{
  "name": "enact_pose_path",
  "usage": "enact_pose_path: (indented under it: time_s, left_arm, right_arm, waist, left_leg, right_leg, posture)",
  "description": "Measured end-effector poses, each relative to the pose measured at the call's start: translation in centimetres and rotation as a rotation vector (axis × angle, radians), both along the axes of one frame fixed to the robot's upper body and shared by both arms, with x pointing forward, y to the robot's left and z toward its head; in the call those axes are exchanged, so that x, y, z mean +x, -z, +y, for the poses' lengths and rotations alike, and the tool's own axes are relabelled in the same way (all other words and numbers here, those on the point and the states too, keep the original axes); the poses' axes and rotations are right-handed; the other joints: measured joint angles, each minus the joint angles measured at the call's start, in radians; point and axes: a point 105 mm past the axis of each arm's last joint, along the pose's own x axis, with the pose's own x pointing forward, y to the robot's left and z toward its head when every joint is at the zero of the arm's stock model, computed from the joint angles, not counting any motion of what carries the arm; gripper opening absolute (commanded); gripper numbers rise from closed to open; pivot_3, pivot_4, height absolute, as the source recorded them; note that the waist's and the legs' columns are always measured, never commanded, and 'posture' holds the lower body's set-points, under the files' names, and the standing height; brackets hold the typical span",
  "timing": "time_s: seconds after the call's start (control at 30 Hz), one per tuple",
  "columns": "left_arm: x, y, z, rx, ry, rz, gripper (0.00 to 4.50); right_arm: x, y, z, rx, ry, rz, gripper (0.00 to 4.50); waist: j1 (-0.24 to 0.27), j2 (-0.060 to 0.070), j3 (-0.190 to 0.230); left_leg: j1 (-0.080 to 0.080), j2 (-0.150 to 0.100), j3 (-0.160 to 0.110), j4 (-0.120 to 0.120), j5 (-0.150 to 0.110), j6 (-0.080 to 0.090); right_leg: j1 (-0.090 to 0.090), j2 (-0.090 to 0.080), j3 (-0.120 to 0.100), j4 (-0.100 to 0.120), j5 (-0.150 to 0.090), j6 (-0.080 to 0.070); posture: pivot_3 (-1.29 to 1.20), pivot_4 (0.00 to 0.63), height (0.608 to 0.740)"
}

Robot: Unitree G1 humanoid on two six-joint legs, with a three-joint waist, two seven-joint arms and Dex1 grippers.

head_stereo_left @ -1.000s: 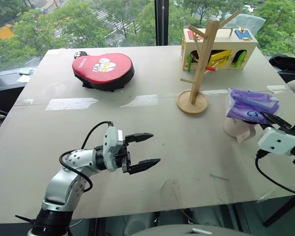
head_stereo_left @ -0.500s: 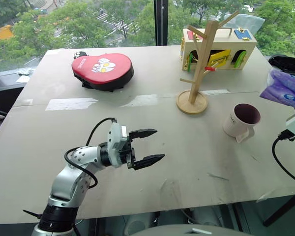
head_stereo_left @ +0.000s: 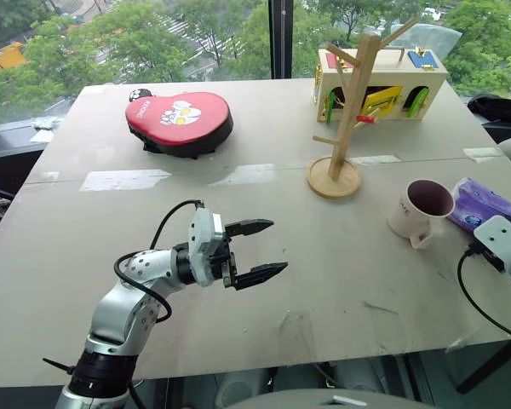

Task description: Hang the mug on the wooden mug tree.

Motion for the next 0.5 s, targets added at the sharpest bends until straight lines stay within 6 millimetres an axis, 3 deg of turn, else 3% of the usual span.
enact_pose_path:
  time_s: [0.03, 0.07, 0.1, 0.2, 0.27, 0.37, 0.5]
  left_arm:
    - [0.0, 0.0, 0.1, 0.005, 0.003, -0.001, 4.50]
    - [0.0, 0.0, 0.2, 0.007, 0.003, -0.001, 4.50]
    - [-0.1, -0.1, 0.0, 0.006, 0.015, -0.004, 4.50]
    - [-0.1, 0.0, 0.0, 0.005, 0.026, 0.000, 4.50]
    - [-0.1, 0.3, 0.1, 0.006, 0.035, 0.014, 4.50]
    - [0.0, 0.5, -0.1, 0.007, 0.058, 0.018, 4.50]
    - [0.0, 0.5, -0.1, 0.007, 0.071, 0.018, 4.50]
  right_arm:
    - [-1.5, -0.7, 0.2, 0.086, 0.020, -0.008, 4.44]
    - [-1.8, -1.1, 0.4, 0.113, 0.022, -0.019, 4.44]
    - [-2.9, -2.3, 1.2, 0.252, 0.035, -0.046, 4.44]
    - [-5.0, -3.8, 4.3, 0.468, -0.018, -0.056, 4.44]
    - [-6.1, -4.1, 8.0, 0.623, -0.059, -0.053, 4.44]
    - [-5.6, -3.8, 10.9, 0.699, -0.041, -0.081, 4.44]
    - [-4.3, -2.8, 12.4, 0.738, 0.046, -0.144, 4.44]
  waist:
    - [0.003, 0.001, 0.000]
    - [0.002, 0.001, 0.000]
    - [-0.002, 0.001, 0.000]
    - [-0.008, 0.001, 0.000]
    - [-0.010, 0.001, 0.000]
    - [-0.006, 0.000, -0.001]
    - [-0.005, -0.001, -0.001]
  left_leg:
    - [0.000, 0.000, -0.001, 0.000, -0.002, 0.003]
    - [0.000, 0.001, -0.002, 0.000, -0.002, 0.003]
    - [-0.001, 0.001, -0.002, 0.000, -0.002, 0.003]
    - [0.001, 0.003, -0.002, -0.001, -0.003, 0.004]
    - [0.002, 0.004, -0.002, 0.000, -0.003, 0.004]
    - [0.002, 0.002, -0.002, 0.001, -0.003, 0.004]
    - [0.001, 0.000, -0.002, 0.001, -0.002, 0.004]
  right_leg:
    - [0.000, 0.000, -0.001, 0.000, 0.000, 0.000]
    - [0.000, 0.000, 0.000, 0.000, 0.000, 0.000]
    - [0.000, 0.000, 0.000, 0.000, 0.000, 0.000]
    - [0.000, 0.001, 0.000, 0.000, 0.000, 0.000]
    - [0.000, 0.001, 0.000, 0.000, 0.000, 0.000]
    - [0.000, 0.000, 0.000, 0.000, 0.000, 0.000]
    - [-0.001, -0.001, 0.000, 0.000, 0.000, 0.000]
  posture:
    - [0.00, 0.150, 0.740]
    - [0.00, 0.150, 0.740]
    - [0.00, 0.150, 0.740]
    - [0.00, 0.150, 0.740]
    - [0.00, 0.150, 0.740]
    - [0.00, 0.150, 0.740]
    - [0.00, 0.150, 0.740]
